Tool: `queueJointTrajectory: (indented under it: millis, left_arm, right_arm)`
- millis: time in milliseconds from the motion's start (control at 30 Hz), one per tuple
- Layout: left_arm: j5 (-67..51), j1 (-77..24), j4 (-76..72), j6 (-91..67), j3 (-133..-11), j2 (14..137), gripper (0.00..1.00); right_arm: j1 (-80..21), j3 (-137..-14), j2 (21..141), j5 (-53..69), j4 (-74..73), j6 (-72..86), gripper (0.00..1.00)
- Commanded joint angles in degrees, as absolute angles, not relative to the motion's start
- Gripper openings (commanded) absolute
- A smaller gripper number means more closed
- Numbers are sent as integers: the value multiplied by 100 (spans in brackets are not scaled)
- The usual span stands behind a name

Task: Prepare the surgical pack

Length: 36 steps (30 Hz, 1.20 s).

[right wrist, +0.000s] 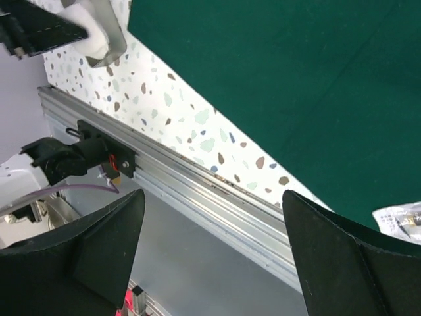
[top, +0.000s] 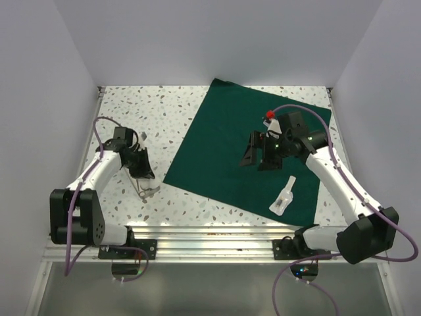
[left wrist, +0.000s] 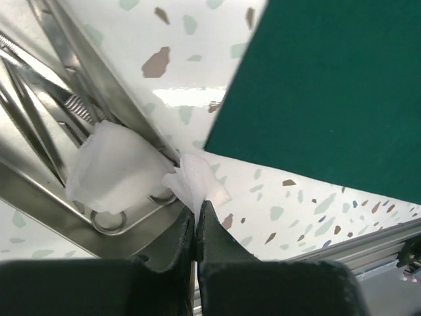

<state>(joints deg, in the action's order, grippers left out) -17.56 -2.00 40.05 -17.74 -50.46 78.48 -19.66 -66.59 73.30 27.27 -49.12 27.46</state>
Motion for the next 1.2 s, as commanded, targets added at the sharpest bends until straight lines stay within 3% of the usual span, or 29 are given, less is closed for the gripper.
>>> queueJointTrajectory:
  millis: [0, 200, 1167]
  left_arm:
    - [-1907, -9, 4210, -1468, -5080, 8085, 0]
    - [-1854, 298, 4201, -1406, -5273, 8604, 0]
    - [-1442, 668, 4017, -1266, -5432, 8902, 0]
  right_arm:
    - [-1969, -7259, 7259, 2759, -5950, 2487, 89]
    - [-1969, -7338, 7453, 3024, -5976, 2619, 89]
    - [-1969, -7119, 7682, 2962, -5862, 2689, 89]
